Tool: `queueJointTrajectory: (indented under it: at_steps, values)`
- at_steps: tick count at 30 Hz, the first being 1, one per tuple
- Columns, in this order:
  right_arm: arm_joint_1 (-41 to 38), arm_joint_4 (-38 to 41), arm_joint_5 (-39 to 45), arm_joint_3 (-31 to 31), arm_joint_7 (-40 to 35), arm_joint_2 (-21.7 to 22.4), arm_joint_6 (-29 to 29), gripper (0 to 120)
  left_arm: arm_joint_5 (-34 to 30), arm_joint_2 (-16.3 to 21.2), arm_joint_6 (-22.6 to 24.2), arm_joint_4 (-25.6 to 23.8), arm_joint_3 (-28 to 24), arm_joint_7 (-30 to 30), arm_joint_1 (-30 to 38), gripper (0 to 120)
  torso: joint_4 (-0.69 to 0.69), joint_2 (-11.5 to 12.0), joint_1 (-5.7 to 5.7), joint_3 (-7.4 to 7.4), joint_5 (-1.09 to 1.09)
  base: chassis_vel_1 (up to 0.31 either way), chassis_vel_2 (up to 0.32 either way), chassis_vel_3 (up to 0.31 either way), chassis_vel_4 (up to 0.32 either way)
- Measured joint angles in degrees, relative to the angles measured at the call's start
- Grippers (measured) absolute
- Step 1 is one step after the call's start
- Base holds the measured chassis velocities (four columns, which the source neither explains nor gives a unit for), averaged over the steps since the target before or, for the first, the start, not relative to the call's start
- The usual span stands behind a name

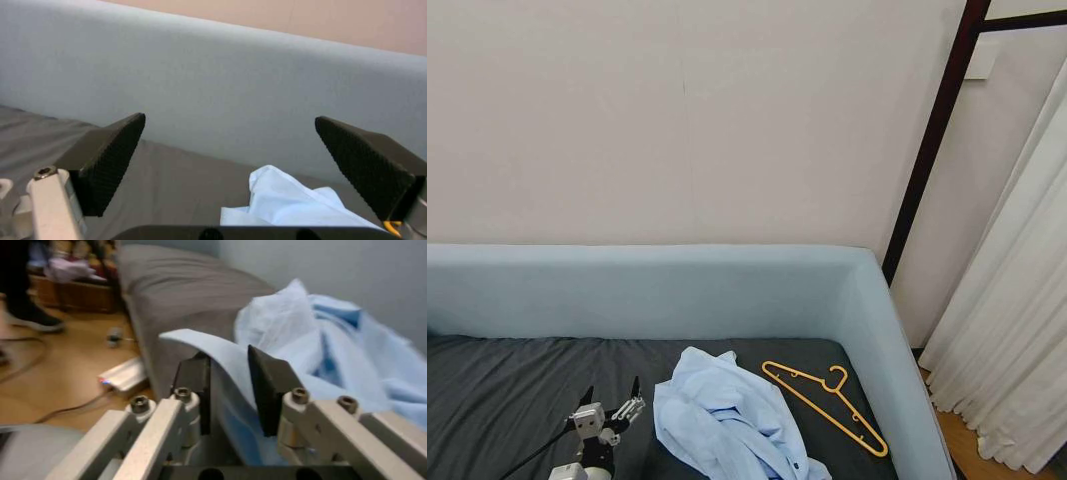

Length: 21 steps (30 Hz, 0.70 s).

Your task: Pick up the clothes from the sofa and hang them on the clothes hanger.

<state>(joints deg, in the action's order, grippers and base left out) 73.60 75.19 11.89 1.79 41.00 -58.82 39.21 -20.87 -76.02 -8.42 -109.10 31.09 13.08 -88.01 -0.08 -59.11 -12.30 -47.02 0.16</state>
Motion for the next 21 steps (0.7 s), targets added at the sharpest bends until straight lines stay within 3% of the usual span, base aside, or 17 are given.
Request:
queueJointTrajectory:
  at_steps: [1,5,11,13,16,18,19,20,21]
  values:
    - [0.0,0.0,0.0,0.0,0.0,0.0,0.0,27,0.0,0.0,0.0,0.0,0.0,0.0,0.0,100,0.0,0.0,0.0,0.0,0.0,0.0,0.0,0.0,0.0]
    - [0.6,3.4,9.8,2.4,17.2,3.4,-9.0,45,0.0,0.2,0.0,-0.3,0.5,0.0,-0.4,100,-0.01,0.0,0.0,-0.01,-0.01,0.0,0.0,0.0,0.0]
    - [0.0,5.3,12.9,6.8,28.5,6.1,-16.0,62,0.0,0.2,0.0,-0.2,0.6,0.1,-0.4,100,0.0,0.0,0.0,-0.01,0.0,0.0,0.0,0.0,0.0]
    - [-0.7,5.4,13.0,8.8,32.6,7.5,-18.0,72,0.1,0.1,0.1,-0.2,0.4,0.1,-0.3,100,0.01,0.0,-0.01,-0.01,-0.01,0.0,0.0,0.0,0.0]
    - [-1.1,5.5,15.1,9.3,29.5,8.6,-18.4,83,0.2,0.0,0.2,-0.2,0.3,0.1,0.0,100,-0.01,0.0,-0.01,-0.01,-0.02,0.0,0.0,0.0,0.0]
    - [-1.3,6.2,17.7,8.2,20.8,9.1,-18.3,90,0.3,0.0,0.3,-0.1,0.2,0.1,0.1,100,-0.02,0.0,-0.01,-0.01,-0.02,0.0,0.0,0.0,0.0]
    - [-1.8,8.0,19.2,6.0,9.7,9.3,-19.0,95,0.4,-0.1,0.4,-0.1,0.1,0.0,0.2,100,-0.02,0.0,0.0,-0.01,-0.02,0.0,0.0,0.0,0.0]
    - [-2.4,9.2,19.9,4.3,3.5,9.2,-19.8,98,0.4,-0.1,0.4,-0.1,0.1,0.0,0.2,100,-0.01,0.0,-0.01,-0.01,-0.01,0.0,0.0,0.0,0.0]
    - [-2.4,9.2,19.9,4.3,3.5,9.2,-19.8,98,0.4,-0.1,0.4,-0.1,0.1,0.0,0.2,100,-0.01,0.0,-0.01,-0.01,-0.01,0.0,0.0,0.0,0.0]
